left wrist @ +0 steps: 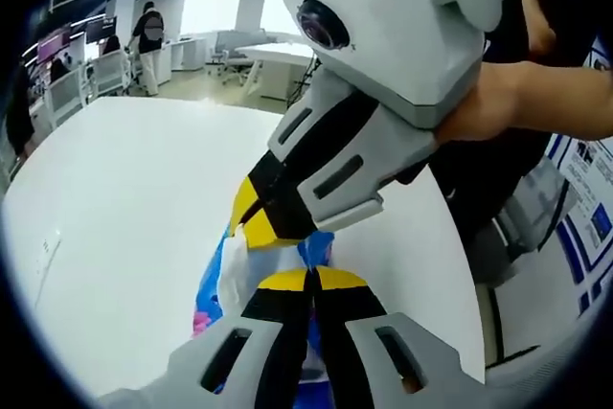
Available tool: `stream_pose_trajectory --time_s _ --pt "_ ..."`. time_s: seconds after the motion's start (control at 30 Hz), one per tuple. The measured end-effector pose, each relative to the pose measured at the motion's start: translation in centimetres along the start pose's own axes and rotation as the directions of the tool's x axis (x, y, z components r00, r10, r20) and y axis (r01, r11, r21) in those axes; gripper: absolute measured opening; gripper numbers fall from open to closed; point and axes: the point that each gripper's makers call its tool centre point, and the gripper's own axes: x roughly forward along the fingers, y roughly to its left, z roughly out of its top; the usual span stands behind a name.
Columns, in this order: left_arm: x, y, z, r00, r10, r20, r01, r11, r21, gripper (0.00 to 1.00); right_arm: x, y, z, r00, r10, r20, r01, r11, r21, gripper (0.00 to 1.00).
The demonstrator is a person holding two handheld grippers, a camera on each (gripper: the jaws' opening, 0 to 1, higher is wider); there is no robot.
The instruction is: Operate the shoe box by opening the lid, removing the specified soft item, and placing it in the target area until the item is outside and the box remains undamaged.
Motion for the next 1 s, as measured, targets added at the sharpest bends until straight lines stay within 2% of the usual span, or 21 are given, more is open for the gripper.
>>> stream_pose_trajectory --time_s 0.8,1.0 --pt "-0.2 0.0 0.2 1.0 0.031 -0.006 -0.031 0.998 0.051 0.01 -0.6 -0.3 -0.3 1.0 -0.023 -0.006 0.023 1.0 0.006 0.0" --pt "-1.0 0.1 0.4 0.999 0.039 -0.01 -0.038 0.997 0.061 0.03 -0.9 -0.2 -0.1 1.0 -0.023 -0.01 0.023 1.0 0.004 0.01"
